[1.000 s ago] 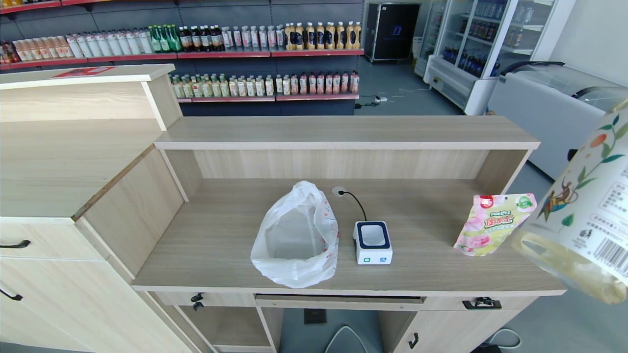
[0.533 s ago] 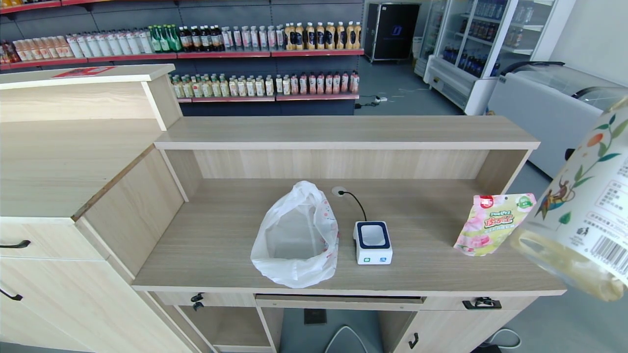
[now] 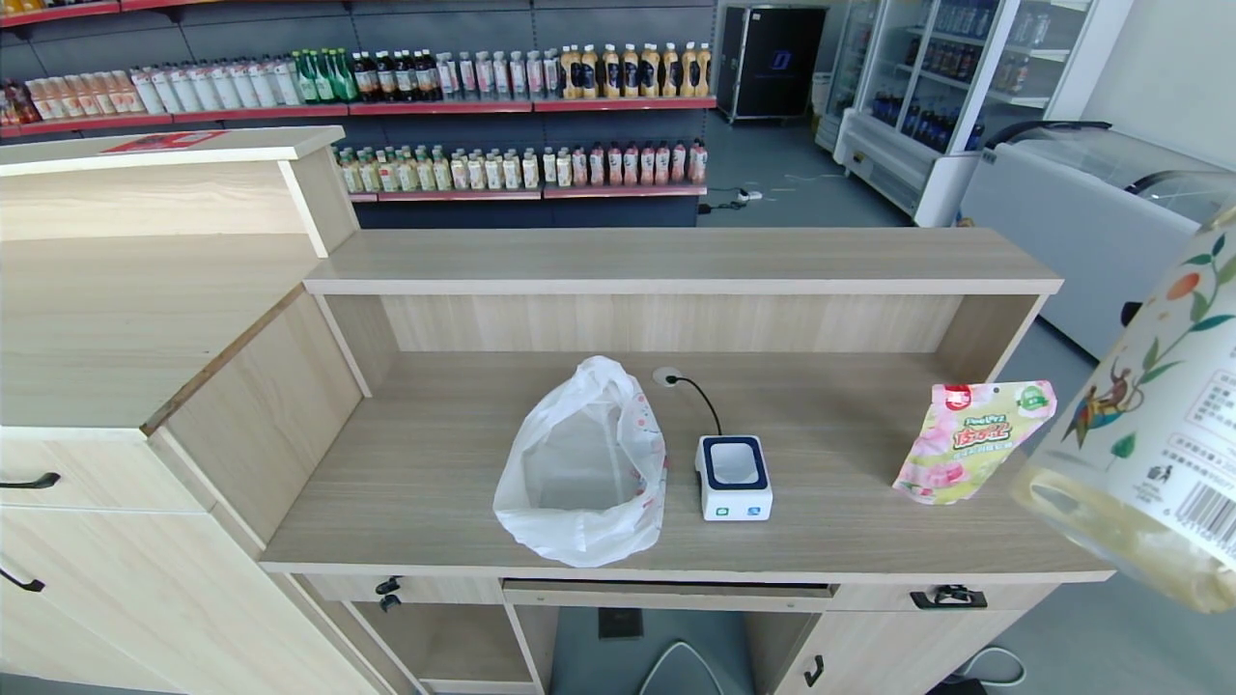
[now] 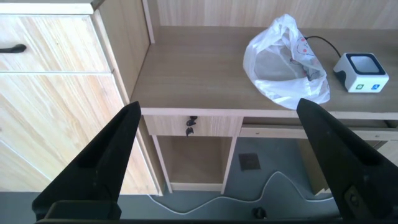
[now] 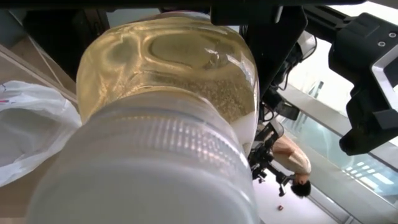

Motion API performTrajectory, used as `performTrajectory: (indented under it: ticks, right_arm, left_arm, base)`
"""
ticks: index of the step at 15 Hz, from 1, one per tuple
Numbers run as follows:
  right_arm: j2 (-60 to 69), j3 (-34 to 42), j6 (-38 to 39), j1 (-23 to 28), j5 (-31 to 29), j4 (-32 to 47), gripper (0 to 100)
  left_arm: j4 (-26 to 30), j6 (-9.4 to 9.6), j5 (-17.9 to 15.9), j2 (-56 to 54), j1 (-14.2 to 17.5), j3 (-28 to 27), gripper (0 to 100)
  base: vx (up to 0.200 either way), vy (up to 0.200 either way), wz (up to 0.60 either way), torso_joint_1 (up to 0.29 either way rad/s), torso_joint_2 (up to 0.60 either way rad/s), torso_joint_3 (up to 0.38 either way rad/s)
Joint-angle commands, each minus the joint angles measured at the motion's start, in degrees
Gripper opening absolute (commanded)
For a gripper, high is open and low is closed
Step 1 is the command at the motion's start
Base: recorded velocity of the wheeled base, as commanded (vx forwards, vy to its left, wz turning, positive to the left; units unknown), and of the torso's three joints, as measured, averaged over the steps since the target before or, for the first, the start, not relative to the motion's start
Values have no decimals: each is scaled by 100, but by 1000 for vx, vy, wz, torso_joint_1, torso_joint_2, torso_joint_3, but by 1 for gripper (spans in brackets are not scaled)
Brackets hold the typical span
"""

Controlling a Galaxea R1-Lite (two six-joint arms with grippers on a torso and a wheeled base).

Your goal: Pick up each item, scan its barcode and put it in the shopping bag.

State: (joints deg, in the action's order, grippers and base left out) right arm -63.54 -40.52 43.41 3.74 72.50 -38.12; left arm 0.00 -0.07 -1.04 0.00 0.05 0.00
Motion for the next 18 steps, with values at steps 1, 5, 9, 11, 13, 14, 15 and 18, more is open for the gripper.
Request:
performTrajectory:
  ticks: [1, 5, 9, 11, 13, 14, 15, 18]
  right_arm:
    - [34, 27, 1, -5, 1, -2, 0]
    - [61, 71, -17, 4, -25, -11, 0]
    - [-405, 282, -1537, 329, -544, -2, 0]
    - [-845, 343, -2900, 513, -1282, 252, 0]
    - [-1328, 308, -4473, 777, -2468, 745, 0]
    - [-1600, 326, -5299, 935, -2723, 824, 0]
    - [-1855, 326, -6064, 1050, -2767, 806, 0]
    - [-2576, 290, -8472, 1357, -3093, 542, 0]
  left_arm:
    - [0, -1, -2, 0, 4, 0, 100]
    - [0, -1, -2, 0, 4, 0, 100]
    - [0, -1, -2, 0, 4, 0, 100]
    - [0, -1, -2, 0, 4, 0, 100]
    - [0, -1, -2, 9, 4, 0, 100]
    - [0, -1, -2, 9, 4, 0, 100]
    - [0, -1, -2, 0, 4, 0, 100]
    - [0, -1, -2, 9, 4, 0, 100]
  base:
    - [0, 0, 0, 0, 0, 0]
    - [0, 0, 0, 0, 0, 0]
    - [0, 0, 0, 0, 0, 0]
    - [0, 0, 0, 0, 0, 0]
    - [0, 0, 0, 0, 0, 0]
    - [0, 0, 0, 0, 0, 0]
    - [0, 0, 0, 0, 0, 0]
    - [0, 0, 0, 0, 0, 0]
